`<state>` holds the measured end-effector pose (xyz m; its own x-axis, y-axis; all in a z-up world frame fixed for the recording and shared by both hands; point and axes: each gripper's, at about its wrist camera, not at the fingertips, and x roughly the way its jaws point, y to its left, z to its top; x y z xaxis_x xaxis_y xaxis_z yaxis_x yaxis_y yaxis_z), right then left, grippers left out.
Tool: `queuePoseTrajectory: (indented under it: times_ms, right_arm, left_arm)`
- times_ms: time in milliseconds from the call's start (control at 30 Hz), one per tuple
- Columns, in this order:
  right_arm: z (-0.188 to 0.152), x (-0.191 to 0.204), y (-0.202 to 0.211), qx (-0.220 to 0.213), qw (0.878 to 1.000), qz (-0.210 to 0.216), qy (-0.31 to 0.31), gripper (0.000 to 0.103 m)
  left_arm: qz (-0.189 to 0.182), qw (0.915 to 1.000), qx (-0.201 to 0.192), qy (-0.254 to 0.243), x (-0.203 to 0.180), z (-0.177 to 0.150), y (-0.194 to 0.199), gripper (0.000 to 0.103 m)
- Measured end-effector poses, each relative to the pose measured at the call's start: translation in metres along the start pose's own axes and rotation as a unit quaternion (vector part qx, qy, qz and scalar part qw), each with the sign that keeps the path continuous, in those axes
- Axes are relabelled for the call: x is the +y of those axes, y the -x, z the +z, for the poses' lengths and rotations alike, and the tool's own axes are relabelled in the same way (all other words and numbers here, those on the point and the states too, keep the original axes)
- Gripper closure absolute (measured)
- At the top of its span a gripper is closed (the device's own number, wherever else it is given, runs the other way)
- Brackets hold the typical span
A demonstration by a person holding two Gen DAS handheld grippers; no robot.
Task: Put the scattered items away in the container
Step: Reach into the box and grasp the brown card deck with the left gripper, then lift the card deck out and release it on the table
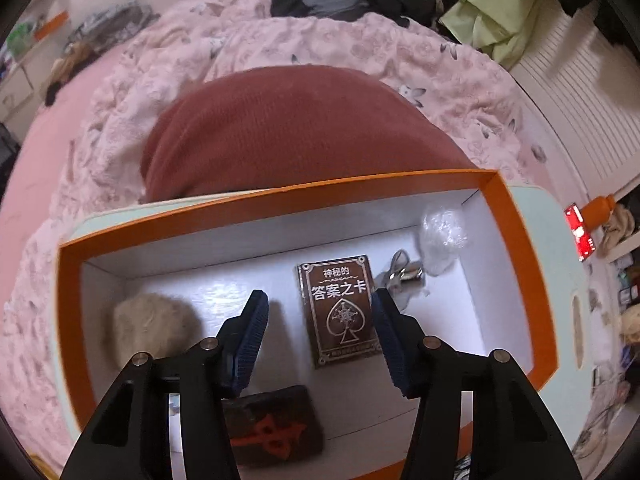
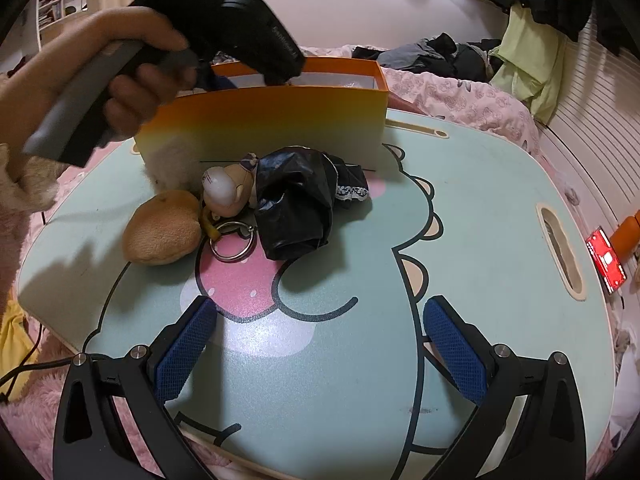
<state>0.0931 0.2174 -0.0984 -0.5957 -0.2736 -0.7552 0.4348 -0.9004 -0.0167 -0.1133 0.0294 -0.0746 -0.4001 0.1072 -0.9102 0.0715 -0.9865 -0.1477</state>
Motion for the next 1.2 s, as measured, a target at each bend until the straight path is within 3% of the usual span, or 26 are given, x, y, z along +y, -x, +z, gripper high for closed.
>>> queuePoseTrajectory:
  times_ms: [167, 200, 267, 333, 500, 600, 667, 733, 900, 1133, 1200]
  right_arm:
    - [0.0, 0.0, 0.0, 0.0, 1.0, 0.0, 0.0, 0.0]
    - [0.0, 0.0, 0.0, 0.0, 1.0, 0.0, 0.0, 0.0]
    - [0.0, 0.0, 0.0, 0.0, 1.0, 0.0, 0.0, 0.0]
    - [0.0, 0.0, 0.0, 0.0, 1.0, 0.0, 0.0, 0.0]
    - [0.001, 0.0, 0.0, 0.0, 1.0, 0.0, 0.0, 0.0]
    - [0.001, 0.0, 0.0, 0.0, 1.0, 0.0, 0.0, 0.0]
    - [0.001, 0.0, 0.0, 0.0, 1.0, 0.0, 0.0, 0.0]
    - [0.001, 0.0, 0.0, 0.0, 1.0, 0.0, 0.0, 0.0]
    - [0.001, -0.001, 0.0, 0.0, 1.0, 0.0, 0.0, 0.0]
    - [0.001, -0.001, -0.001, 0.0, 1.0, 0.001, 0.0, 0.0]
    - [0.001, -0.001, -0.001, 0.0, 1.0, 0.0, 0.001, 0.0]
  left_arm:
    - [0.005, 0.9999, 0.014, -0.006, -0.007, -0.001, -0.01, 0.051]
    - [0.018, 0.9997, 0.008, -0.017, -0.01, -0.001, -0.01, 0.063]
    - [0.031, 0.9991, 0.008, -0.028, -0.011, 0.001, -0.011, 0.063]
    - [0.021, 0.9991, 0.007, -0.036, -0.011, 0.0, -0.006, 0.064]
    - [0.008, 0.9947, -0.075, -0.07, -0.005, -0.012, 0.054, 0.064]
    - [-0.046, 0.9879, -0.121, -0.085, 0.005, -0.035, 0.106, 0.063]
    - [-0.084, 0.9828, -0.132, -0.098, 0.015, -0.061, 0.129, 0.063]
    - [-0.098, 0.9804, -0.134, -0.107, 0.025, -0.089, 0.138, 0.063]
    - [-0.092, 0.9849, -0.11, -0.097, 0.053, -0.155, 0.115, 0.063]
    - [-0.043, 0.9902, -0.099, -0.088, 0.049, -0.182, 0.067, 0.063]
    - [-0.034, 0.9887, -0.111, -0.095, 0.04, -0.181, 0.065, 0.05]
